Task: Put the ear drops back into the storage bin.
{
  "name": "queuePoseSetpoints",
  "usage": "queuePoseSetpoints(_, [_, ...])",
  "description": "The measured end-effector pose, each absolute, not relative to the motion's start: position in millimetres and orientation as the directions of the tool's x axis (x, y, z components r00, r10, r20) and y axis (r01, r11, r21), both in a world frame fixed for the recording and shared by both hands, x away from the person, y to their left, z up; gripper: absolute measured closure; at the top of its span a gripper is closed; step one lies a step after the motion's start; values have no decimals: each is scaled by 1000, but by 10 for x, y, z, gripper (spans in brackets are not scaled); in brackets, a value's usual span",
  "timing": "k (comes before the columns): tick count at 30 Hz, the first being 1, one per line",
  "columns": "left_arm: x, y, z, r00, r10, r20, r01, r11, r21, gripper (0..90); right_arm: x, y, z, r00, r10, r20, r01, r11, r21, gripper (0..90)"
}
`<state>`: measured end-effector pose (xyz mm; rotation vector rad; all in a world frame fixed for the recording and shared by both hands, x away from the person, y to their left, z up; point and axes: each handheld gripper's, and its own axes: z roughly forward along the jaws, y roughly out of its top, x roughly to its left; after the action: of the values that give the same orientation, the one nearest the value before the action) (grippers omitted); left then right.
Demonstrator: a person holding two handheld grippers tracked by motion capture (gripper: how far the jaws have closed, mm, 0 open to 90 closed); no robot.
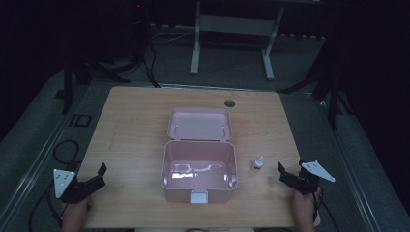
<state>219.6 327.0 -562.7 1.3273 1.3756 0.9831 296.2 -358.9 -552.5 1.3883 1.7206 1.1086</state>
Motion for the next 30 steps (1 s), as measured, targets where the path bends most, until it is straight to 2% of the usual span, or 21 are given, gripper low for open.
queuePoseSetpoints(7, [2196, 3270, -5627, 45, 994, -99, 228, 86, 970, 5, 2981, -3585, -5526, -224, 974, 21, 435, 81, 897, 100])
queuePoseSetpoints(15, [2200, 3271, -5626, 53, 994, -97, 231, 82, 970, 5, 3056, -3601, -5505, -300, 952, 56, 480, 100, 871, 100])
queuePoseSetpoints(16, [2198, 3271, -5626, 53, 994, -97, 229, 82, 970, 5, 3071, -3596, -5486, -308, 950, 46, 493, 118, 862, 111])
queuePoseSetpoints(17, [2199, 3271, -5626, 53, 994, -97, 230, 83, 970, 5, 3082, -3594, -5464, -311, 950, 27, 501, 140, 854, 161])
queuePoseSetpoints(23, [2200, 3273, -5626, 55, 994, -99, 230, 84, 970, 5, 3108, -3612, -5413, -330, 944, 18, 526, 168, 834, 168])
queuePoseSetpoints(24, [2199, 3271, -5626, 55, 994, -97, 230, 82, 970, 5, 3138, -3632, -5397, -373, 927, 48, 590, 197, 783, 168])
queuePoseSetpoints(30, [2202, 3270, -5625, 54, 994, -96, 233, 81, 969, 5, 3159, -3619, -5361, -422, 905, 59, 674, 270, 687, 155])
